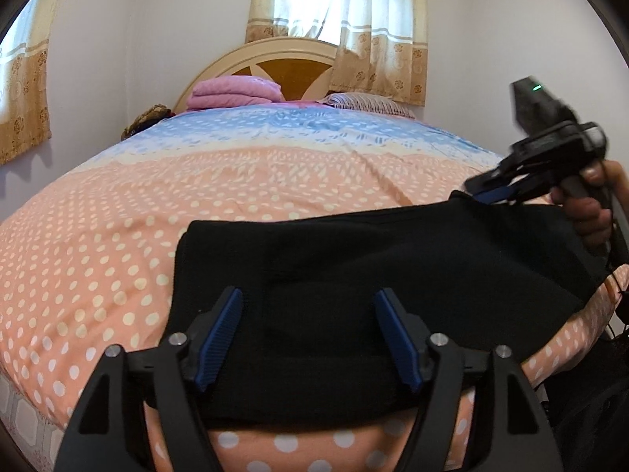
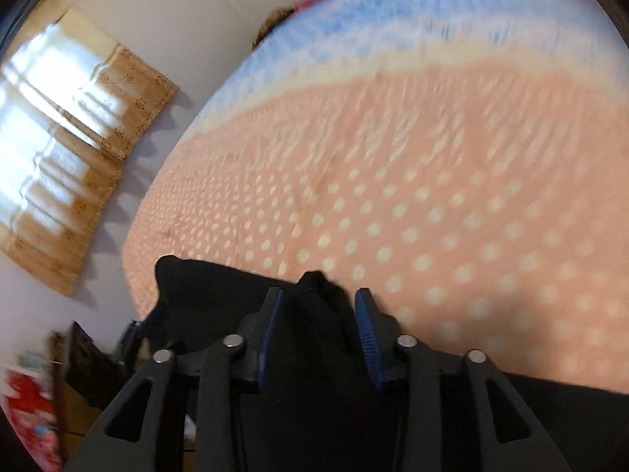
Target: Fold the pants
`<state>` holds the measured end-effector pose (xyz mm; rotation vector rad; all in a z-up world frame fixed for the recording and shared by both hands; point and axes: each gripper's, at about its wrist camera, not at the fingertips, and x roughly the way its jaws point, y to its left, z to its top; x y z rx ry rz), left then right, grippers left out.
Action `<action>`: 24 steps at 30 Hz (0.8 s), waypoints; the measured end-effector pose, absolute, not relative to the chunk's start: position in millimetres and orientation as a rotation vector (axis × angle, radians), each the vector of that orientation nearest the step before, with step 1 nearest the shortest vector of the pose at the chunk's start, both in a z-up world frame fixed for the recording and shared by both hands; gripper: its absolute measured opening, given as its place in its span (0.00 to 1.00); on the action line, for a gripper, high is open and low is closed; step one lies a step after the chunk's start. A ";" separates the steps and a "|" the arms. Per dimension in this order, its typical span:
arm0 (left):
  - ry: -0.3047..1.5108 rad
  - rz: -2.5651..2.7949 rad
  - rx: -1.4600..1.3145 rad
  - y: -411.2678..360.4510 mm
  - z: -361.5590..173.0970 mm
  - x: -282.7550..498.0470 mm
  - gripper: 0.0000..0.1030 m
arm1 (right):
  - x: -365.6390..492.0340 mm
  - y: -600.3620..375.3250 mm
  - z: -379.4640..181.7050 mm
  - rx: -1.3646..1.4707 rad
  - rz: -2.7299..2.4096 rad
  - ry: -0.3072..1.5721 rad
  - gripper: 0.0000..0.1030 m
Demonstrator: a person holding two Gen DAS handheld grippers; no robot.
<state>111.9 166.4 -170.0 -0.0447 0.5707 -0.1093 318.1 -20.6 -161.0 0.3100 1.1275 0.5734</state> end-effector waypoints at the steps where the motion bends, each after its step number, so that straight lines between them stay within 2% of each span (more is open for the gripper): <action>1: 0.569 -0.108 -0.047 166.5 -169.5 112.2 0.73 | 318.9 -17.8 -162.9 0.304 0.562 1.126 0.08; 6: 0.566 -0.091 -0.029 164.3 -169.9 112.6 0.73 | 320.1 -6.2 -153.4 0.228 0.507 1.043 0.04; 13: 0.573 -0.069 0.028 156.8 -171.1 113.7 0.77 | 320.9 -8.7 -162.4 0.172 0.493 1.012 0.06; 14: 0.577 -0.068 0.026 156.7 -169.1 113.0 0.77 | 317.6 -13.1 -159.9 0.169 0.495 1.001 0.08; 15: 0.580 -0.063 0.018 157.1 -165.6 111.2 0.77 | 309.6 -18.1 -153.9 0.165 0.491 0.983 0.21; 16: 0.575 -0.058 0.010 157.4 -163.2 109.8 0.77 | 301.2 -24.0 -149.3 0.158 0.478 0.963 0.42; 17: 0.559 -0.059 -0.002 157.6 -160.0 106.8 0.78 | 291.1 -30.4 -144.4 0.152 0.470 0.940 0.49; 18: 0.550 -0.063 -0.008 157.1 -158.5 104.9 0.80 | 283.2 -34.2 -142.7 0.151 0.472 0.923 0.51; 20: 0.560 -0.062 -0.005 154.8 -162.6 104.3 0.95 | 259.4 -49.7 -141.1 0.140 0.486 0.904 0.51; 24: 0.597 -0.028 0.053 142.7 -174.5 109.3 0.95 | 236.3 -72.8 -155.8 0.112 0.471 0.913 0.51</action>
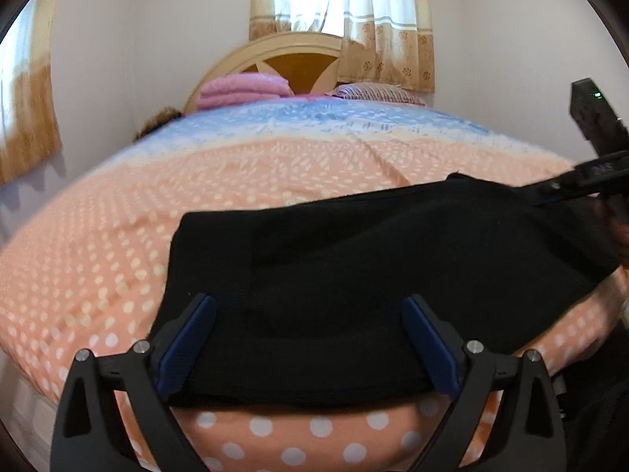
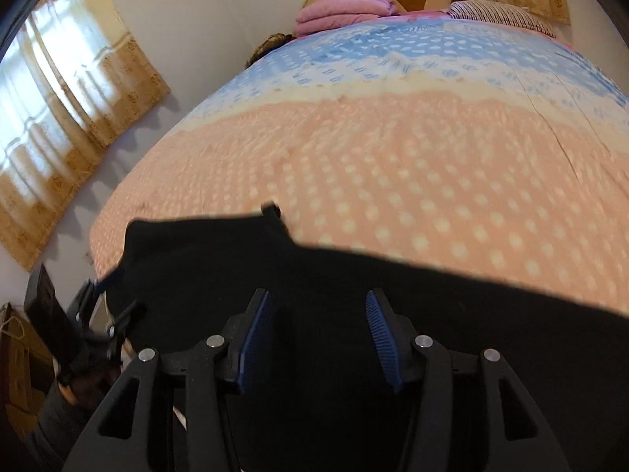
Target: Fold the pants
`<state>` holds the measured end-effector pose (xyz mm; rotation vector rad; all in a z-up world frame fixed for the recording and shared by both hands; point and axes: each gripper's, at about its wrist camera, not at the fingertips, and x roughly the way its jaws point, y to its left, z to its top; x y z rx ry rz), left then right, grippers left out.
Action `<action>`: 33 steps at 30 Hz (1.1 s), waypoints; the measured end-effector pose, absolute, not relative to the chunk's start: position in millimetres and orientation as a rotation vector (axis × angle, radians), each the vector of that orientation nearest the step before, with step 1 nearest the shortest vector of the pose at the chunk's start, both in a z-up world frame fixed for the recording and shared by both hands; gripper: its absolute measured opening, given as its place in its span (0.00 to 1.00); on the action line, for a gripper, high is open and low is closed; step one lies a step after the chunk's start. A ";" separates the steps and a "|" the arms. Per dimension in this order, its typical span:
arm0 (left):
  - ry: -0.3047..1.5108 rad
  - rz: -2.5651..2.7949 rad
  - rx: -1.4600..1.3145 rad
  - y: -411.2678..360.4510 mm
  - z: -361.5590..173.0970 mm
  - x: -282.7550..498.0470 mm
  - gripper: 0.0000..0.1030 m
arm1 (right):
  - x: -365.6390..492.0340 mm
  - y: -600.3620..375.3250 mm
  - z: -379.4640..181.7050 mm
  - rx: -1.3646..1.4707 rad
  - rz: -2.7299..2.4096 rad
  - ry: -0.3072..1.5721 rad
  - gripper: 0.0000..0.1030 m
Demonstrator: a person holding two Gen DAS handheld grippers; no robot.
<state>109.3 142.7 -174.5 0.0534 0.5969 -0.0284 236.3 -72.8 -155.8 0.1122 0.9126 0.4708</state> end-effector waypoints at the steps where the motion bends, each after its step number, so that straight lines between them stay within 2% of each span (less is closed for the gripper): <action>1: 0.604 -0.030 0.061 138.6 -172.1 109.9 0.95 | 230.9 -77.0 -153.7 0.102 0.468 0.901 0.51; 6: 0.556 -0.095 0.071 113.7 -144.0 102.9 0.95 | 195.4 -120.1 -125.7 0.104 0.393 0.811 0.52; 11: 0.523 -0.232 0.094 66.5 -123.4 105.0 0.96 | 135.8 -223.2 -105.1 0.148 0.214 0.752 0.52; 17: 0.543 -0.425 0.118 -1.9 -120.9 123.9 0.96 | 81.6 -318.5 -124.2 0.191 -0.019 0.812 0.52; 21: 0.599 -0.537 0.130 -43.1 -132.0 134.5 0.96 | 69.6 -334.6 -153.2 0.161 -0.044 0.878 0.52; 25: 0.683 -0.573 0.154 -65.5 -148.8 140.1 0.96 | 66.0 -333.6 -145.9 0.118 -0.016 0.862 0.52; 33: 0.640 -0.585 0.195 -84.4 -136.3 143.9 0.96 | 40.6 -414.7 -74.1 0.275 -0.131 0.601 0.52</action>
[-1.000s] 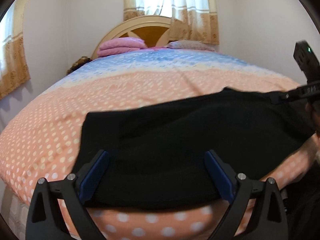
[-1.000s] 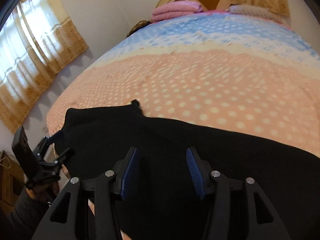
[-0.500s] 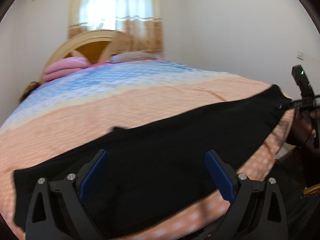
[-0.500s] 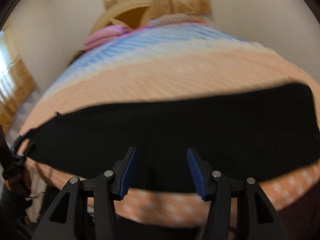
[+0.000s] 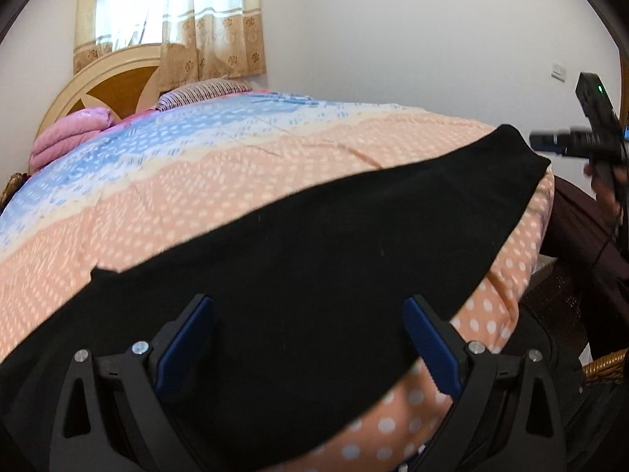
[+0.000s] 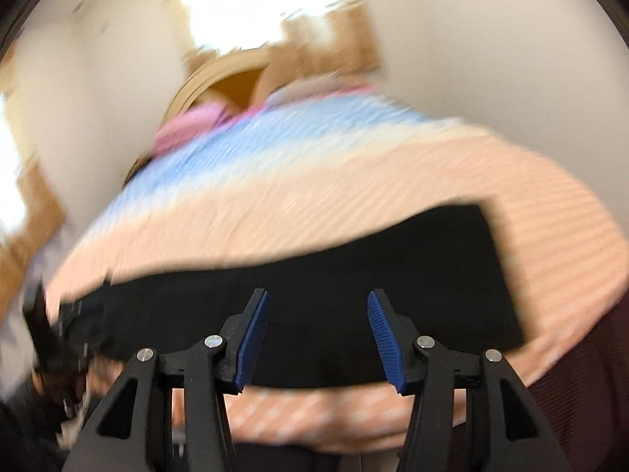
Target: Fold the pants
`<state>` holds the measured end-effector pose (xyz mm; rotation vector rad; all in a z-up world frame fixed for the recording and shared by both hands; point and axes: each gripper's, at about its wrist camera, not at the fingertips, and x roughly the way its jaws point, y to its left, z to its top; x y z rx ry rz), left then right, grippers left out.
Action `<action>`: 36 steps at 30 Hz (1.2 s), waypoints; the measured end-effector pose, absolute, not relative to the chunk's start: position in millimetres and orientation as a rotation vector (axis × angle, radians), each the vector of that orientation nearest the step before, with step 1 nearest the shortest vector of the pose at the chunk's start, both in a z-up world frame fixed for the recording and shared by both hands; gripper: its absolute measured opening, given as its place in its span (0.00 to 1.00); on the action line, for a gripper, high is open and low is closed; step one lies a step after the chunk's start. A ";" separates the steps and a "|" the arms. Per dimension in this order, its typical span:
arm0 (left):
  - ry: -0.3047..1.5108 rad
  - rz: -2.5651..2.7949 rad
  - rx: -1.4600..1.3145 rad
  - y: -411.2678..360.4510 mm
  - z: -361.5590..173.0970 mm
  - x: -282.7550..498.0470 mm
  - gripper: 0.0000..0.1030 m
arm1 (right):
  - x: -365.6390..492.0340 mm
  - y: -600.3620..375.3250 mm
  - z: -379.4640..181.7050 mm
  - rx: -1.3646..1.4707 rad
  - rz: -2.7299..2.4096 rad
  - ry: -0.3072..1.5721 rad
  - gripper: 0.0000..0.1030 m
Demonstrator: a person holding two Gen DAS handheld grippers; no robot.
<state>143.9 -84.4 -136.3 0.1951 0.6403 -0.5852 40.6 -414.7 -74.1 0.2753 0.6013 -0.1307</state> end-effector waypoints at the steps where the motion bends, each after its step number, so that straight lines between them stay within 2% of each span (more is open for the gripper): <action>1: 0.643 -0.585 0.188 -85.9 -137.6 148.4 0.96 | 41.5 -435.0 -66.2 0.302 -0.188 0.586 0.52; 5: 0.659 -0.581 0.167 -91.8 -146.0 160.1 0.96 | 57.0 -506.1 -56.2 0.451 -0.312 0.591 0.52; 10: 0.660 -0.581 0.180 -94.5 -154.4 157.3 0.96 | 91.9 -561.9 -80.5 0.671 -0.237 0.702 0.51; 11: 0.660 -0.586 0.182 -95.0 -153.5 156.8 0.96 | 97.1 -566.9 -87.5 0.712 -0.201 0.711 0.46; 12: 0.661 -0.588 0.181 -94.9 -153.2 157.1 0.96 | 98.6 -564.9 -89.9 0.718 -0.166 0.709 0.24; 13: 0.664 -0.588 0.173 -93.7 -153.2 157.9 0.96 | 92.6 -559.6 -91.5 0.699 -0.153 0.689 0.15; 14: 0.667 -0.590 0.162 -92.3 -153.0 158.6 0.96 | 90.3 -555.5 -88.5 0.679 -0.154 0.673 0.14; 15: 0.668 -0.592 0.155 -91.3 -152.8 158.7 0.96 | 86.3 -546.0 -83.2 0.650 -0.145 0.646 0.06; 19: 0.668 -0.589 0.153 -90.9 -153.3 158.3 0.96 | 60.6 -517.5 -58.4 0.499 -0.167 0.512 0.03; 24: 0.666 -0.585 0.185 -95.8 -154.5 157.8 0.99 | 71.6 -506.1 -60.4 0.333 -0.315 0.515 0.04; 26: 0.664 -0.581 0.194 -97.0 -154.6 157.0 0.99 | 85.3 -512.8 -73.7 0.266 -0.444 0.572 0.15; 27: 0.663 -0.582 0.194 -96.8 -154.5 156.5 0.99 | 87.6 -516.8 -80.7 0.234 -0.512 0.585 0.30; 28: 0.664 -0.583 0.191 -96.2 -154.4 156.4 0.99 | 84.6 -520.7 -82.4 0.243 -0.516 0.581 0.36; 30: 0.664 -0.586 0.179 -94.2 -153.8 156.0 0.99 | 64.7 -530.7 -83.4 0.357 -0.456 0.570 0.40; 31: 0.664 -0.588 0.175 -93.6 -154.1 155.7 0.99 | 54.7 -531.8 -82.5 0.408 -0.418 0.565 0.48; 36: 0.659 -0.587 0.174 -94.7 -155.1 156.2 0.99 | 19.8 -516.2 -87.4 0.429 -0.369 0.597 0.50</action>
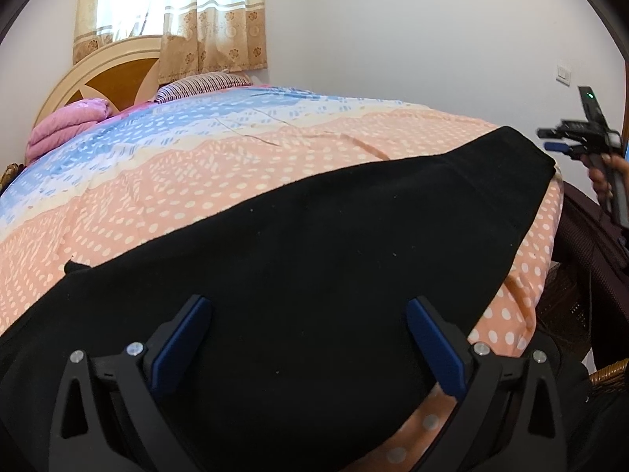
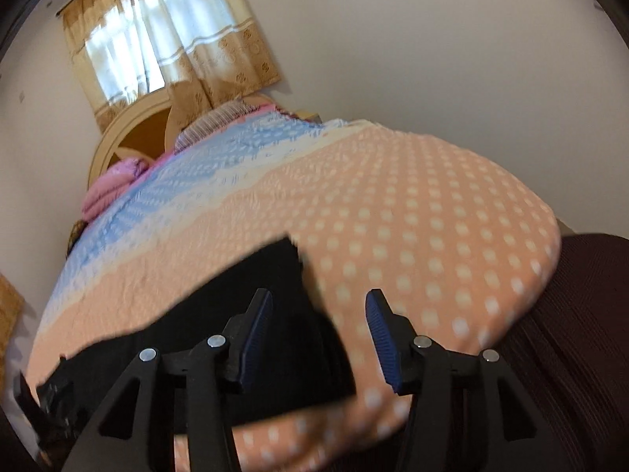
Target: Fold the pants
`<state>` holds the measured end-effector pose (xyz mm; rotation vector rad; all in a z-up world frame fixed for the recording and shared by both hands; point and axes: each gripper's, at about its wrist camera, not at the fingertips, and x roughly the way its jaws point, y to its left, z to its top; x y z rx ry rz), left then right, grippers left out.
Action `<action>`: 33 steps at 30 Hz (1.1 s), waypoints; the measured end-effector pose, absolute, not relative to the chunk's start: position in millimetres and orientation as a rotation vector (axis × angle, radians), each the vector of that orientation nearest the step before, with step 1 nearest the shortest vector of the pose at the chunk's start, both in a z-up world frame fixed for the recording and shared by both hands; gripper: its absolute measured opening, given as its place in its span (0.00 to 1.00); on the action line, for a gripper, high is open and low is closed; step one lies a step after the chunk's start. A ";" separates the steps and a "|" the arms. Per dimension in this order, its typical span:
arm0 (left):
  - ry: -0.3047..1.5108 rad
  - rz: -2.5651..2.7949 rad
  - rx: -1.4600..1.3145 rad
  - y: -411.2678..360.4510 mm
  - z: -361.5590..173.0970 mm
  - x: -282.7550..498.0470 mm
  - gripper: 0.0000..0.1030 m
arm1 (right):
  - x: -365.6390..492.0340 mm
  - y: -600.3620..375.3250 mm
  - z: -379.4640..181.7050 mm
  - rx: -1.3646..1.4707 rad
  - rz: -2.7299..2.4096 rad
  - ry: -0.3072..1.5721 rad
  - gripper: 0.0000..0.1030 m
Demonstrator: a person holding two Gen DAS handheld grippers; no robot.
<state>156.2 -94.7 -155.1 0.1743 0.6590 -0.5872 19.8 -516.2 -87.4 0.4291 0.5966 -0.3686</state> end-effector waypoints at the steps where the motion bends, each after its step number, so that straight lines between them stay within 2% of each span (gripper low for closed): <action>1: 0.658 -0.588 0.173 -94.6 -155.1 156.3 0.99 | 17.1 -513.3 -92.7 0.423 -0.359 0.619 0.50; 3: 0.658 -0.591 0.169 -95.0 -155.3 156.9 0.99 | 16.0 -508.7 -104.0 0.409 -0.354 0.661 0.50; 4: 0.656 -0.593 0.168 -94.7 -155.6 157.0 0.99 | 16.4 -506.8 -109.1 0.398 -0.362 0.670 0.42; 6: 0.654 -0.594 0.169 -95.5 -155.7 157.2 0.99 | 18.9 -503.4 -114.5 0.367 -0.375 0.689 0.17; 7: 0.654 -0.594 0.170 -95.4 -155.4 157.0 0.99 | 17.5 -502.6 -113.8 0.368 -0.377 0.678 0.13; 12: 0.650 -0.594 0.167 -95.0 -156.0 156.1 0.99 | 1.6 -492.7 -94.9 0.325 -0.387 0.622 0.07; 17: 0.652 -0.604 0.182 -95.7 -156.9 155.1 1.00 | 3.0 -506.2 -115.0 0.340 -0.423 0.657 0.08; 18: 0.654 -0.607 0.184 -95.4 -156.9 154.4 1.00 | -0.2 -506.9 -112.4 0.347 -0.434 0.653 0.13; 19: 0.653 -0.610 0.182 -94.4 -156.7 153.5 1.00 | -3.5 -506.9 -109.2 0.358 -0.456 0.643 0.25; 21: 0.651 -0.613 0.179 -93.4 -157.0 152.4 1.00 | -12.0 -498.5 -97.2 0.329 -0.506 0.592 0.36; 27: 0.647 -0.600 0.184 -94.2 -157.8 150.5 1.00 | 6.1 -437.1 -73.4 0.163 -0.334 0.557 0.40; 33: 0.650 -0.597 0.180 -90.3 -158.3 146.7 1.00 | 56.0 -385.6 -117.2 0.067 -0.246 0.736 0.41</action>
